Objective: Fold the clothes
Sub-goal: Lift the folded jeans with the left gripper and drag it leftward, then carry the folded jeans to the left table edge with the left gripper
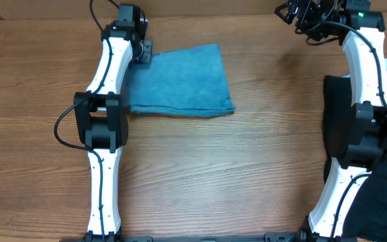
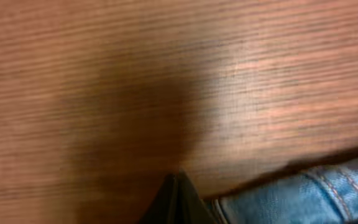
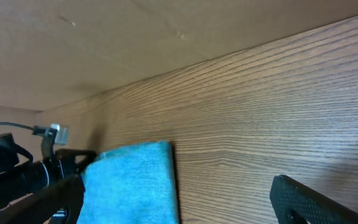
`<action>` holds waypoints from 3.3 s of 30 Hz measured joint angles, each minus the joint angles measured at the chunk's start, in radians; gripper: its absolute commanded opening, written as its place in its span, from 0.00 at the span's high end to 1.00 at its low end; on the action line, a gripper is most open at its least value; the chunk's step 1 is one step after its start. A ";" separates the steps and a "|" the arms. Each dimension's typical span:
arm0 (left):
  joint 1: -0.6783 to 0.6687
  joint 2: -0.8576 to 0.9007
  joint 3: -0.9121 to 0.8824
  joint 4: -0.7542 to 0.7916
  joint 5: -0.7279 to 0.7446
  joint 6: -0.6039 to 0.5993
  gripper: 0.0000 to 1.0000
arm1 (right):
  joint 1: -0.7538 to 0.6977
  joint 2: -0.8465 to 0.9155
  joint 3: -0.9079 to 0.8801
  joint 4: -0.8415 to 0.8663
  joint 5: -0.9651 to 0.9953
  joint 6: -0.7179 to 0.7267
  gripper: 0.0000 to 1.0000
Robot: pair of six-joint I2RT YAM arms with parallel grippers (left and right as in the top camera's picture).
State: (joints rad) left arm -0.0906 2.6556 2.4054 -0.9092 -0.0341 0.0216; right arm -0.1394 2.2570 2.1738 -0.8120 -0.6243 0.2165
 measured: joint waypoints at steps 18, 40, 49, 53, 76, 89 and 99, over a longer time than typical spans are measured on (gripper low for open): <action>-0.015 -0.197 0.151 -0.747 0.219 -0.203 0.20 | 0.000 0.000 0.000 0.000 0.000 0.000 0.00; -0.130 0.031 0.127 -0.738 0.264 0.243 0.00 | 0.000 0.000 0.000 0.000 0.000 0.000 0.00; -0.141 0.041 0.114 -0.750 0.153 0.088 0.96 | 0.000 0.000 0.000 0.000 0.000 0.000 0.00; -0.129 0.041 0.114 -0.749 0.135 0.035 0.96 | 0.000 0.000 0.000 0.000 0.000 0.000 0.00; 0.796 0.043 0.112 -0.272 -0.400 0.113 0.69 | 0.000 0.000 0.000 0.000 0.000 0.000 0.00; 0.730 -0.084 0.242 -0.318 -0.206 -0.030 0.89 | 0.000 0.000 0.000 -0.001 0.000 0.000 0.00; 0.677 -0.101 0.259 -0.208 -0.110 -0.332 0.96 | 0.000 0.000 0.000 -0.001 0.000 0.000 0.00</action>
State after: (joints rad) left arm 0.5865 2.5546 2.6640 -1.1175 -0.1444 -0.3103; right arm -0.1394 2.2570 2.1738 -0.8127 -0.6239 0.2165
